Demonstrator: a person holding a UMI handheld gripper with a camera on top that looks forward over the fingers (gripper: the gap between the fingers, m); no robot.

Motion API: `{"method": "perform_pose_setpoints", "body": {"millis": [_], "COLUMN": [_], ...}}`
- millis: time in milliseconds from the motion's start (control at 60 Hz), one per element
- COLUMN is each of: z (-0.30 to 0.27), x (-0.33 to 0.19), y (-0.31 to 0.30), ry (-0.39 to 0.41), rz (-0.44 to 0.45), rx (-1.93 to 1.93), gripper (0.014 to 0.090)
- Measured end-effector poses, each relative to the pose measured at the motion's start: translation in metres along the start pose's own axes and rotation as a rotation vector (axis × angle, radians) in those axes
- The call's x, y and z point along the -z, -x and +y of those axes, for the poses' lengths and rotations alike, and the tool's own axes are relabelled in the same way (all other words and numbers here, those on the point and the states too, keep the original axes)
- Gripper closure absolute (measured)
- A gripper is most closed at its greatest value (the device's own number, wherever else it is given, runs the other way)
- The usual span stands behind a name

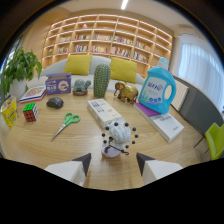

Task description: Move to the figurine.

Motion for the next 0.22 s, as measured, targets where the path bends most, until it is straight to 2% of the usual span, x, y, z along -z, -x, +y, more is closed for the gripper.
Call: {"method": "perform_pose_setpoints", "body": {"millis": [217], "z": [0.0030], "x": [-0.0031], "y": [-0.0013], "ry": [0.005], "rz": [-0.001], "rx": [-0.024], "gripper": [0.0187]}}
